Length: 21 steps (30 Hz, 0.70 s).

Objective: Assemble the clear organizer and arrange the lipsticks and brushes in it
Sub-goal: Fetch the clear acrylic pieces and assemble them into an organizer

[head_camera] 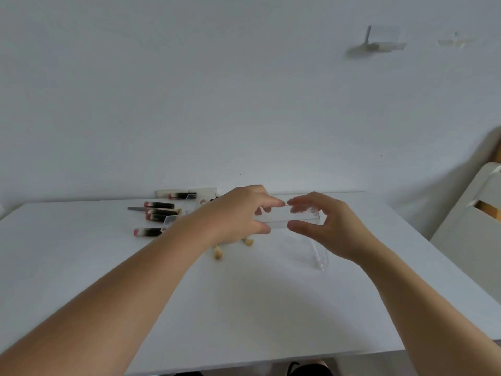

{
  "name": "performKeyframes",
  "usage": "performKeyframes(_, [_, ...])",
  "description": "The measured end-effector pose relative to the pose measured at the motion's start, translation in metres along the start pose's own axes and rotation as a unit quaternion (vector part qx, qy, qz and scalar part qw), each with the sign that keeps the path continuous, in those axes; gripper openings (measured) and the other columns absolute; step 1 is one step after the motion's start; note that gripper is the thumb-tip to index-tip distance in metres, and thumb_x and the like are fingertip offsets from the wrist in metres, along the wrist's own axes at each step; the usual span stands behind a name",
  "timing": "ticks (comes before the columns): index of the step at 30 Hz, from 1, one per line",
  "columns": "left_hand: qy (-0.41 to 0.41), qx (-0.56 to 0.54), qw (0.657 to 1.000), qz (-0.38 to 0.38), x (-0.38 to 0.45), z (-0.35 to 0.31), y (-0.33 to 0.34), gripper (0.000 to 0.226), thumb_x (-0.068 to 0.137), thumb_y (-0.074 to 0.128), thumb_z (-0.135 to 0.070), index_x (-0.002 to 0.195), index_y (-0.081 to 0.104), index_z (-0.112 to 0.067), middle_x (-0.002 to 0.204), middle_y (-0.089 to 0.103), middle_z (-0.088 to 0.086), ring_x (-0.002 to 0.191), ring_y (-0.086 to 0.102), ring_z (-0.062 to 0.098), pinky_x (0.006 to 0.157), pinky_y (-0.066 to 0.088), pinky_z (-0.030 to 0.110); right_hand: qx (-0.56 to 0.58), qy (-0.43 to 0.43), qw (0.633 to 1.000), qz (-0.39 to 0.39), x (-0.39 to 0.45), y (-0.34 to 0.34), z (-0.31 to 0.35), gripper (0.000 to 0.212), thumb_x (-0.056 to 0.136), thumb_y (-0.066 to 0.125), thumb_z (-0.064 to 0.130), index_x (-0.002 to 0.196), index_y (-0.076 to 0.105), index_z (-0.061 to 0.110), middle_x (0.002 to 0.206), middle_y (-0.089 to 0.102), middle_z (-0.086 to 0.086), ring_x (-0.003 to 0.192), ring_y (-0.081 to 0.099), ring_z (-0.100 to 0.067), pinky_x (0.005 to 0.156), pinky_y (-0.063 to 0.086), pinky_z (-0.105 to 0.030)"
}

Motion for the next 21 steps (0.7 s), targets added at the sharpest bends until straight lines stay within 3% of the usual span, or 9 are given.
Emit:
performKeyframes(3, [0.000,-0.019,1.000,-0.011,-0.001,0.002,0.005,0.053,0.089,0.074,-0.036,0.139,0.055,-0.044,0.117,0.057,-0.024,0.108,0.056,-0.004,0.092,0.047,0.026,0.023,0.015,0.999,-0.018,0.000,-0.006,-0.010,0.027,0.077,0.084,0.036,0.102,0.071,0.039,0.095,0.073,0.024,0.098,0.064,0.005,0.081,0.042,-0.006])
performKeyframes(6, [-0.033,-0.018,0.998,-0.054,-0.017,0.025,-0.005,0.060,0.082,0.077,-0.050,0.138,0.056,-0.042,0.116,0.062,-0.028,0.108,0.057,-0.007,0.099,0.048,0.028,0.065,0.027,0.997,-0.025,0.000,-0.016,-0.020,0.023,0.077,0.082,0.040,0.098,0.074,0.043,0.096,0.076,0.017,0.100,0.069,0.000,0.089,0.048,-0.016])
performKeyframes(8, [-0.053,0.013,0.994,-0.094,-0.033,0.051,-0.016,0.060,0.078,0.076,-0.059,0.133,0.060,-0.041,0.109,0.063,-0.030,0.107,0.059,-0.005,0.095,0.048,0.028,0.096,0.029,0.994,-0.030,-0.001,-0.021,-0.025,0.027,0.073,0.081,0.047,0.099,0.074,0.043,0.097,0.077,0.013,0.101,0.070,-0.002,0.092,0.052,-0.022])
performKeyframes(12, [-0.106,-0.070,0.979,-0.161,-0.068,0.093,-0.019,0.063,0.066,0.077,-0.065,0.124,0.066,-0.045,0.105,0.067,-0.034,0.106,0.055,-0.017,0.086,0.038,0.005,0.121,0.043,0.991,-0.020,-0.001,-0.021,-0.036,0.035,0.070,0.078,0.054,0.102,0.074,0.043,0.101,0.077,0.010,0.107,0.068,-0.006,0.098,0.048,-0.032])
performKeyframes(16, [-0.115,-0.149,0.963,-0.193,-0.084,0.108,-0.001,0.050,0.063,0.076,-0.059,0.111,0.068,-0.045,0.111,0.068,-0.026,0.114,0.054,-0.010,0.101,0.045,0.032,0.067,0.055,0.996,-0.001,-0.002,-0.009,-0.044,0.038,0.069,0.074,0.060,0.104,0.070,0.047,0.112,0.071,0.022,0.114,0.055,0.008,0.095,0.040,-0.023])
performKeyframes(18, [-0.096,-0.134,0.964,-0.210,-0.085,0.110,0.005,0.042,0.066,0.076,-0.057,0.105,0.068,-0.044,0.127,0.058,-0.025,0.129,0.044,-0.003,0.107,0.042,0.038,0.054,0.050,0.997,0.005,-0.002,-0.006,-0.048,0.039,0.068,0.074,0.060,0.104,0.071,0.047,0.122,0.064,0.027,0.123,0.049,0.007,0.099,0.035,-0.021])
performKeyframes(21, [-0.091,-0.136,0.966,-0.201,-0.084,0.114,0.009,0.038,0.067,0.077,-0.055,0.104,0.068,-0.049,0.140,0.042,-0.034,0.136,0.029,-0.008,0.109,0.042,0.045,0.050,0.047,0.997,0.017,-0.004,-0.003,-0.054,0.037,0.069,0.075,0.059,0.104,0.072,0.048,0.134,0.055,0.032,0.133,0.042,0.006,0.100,0.030,-0.017])
Point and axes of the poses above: each hand's wrist, its own x-axis towards the middle knuckle, its own y-axis out of the palm, z = x × y, the point moved 2 cm from there along x, towards the middle knuckle
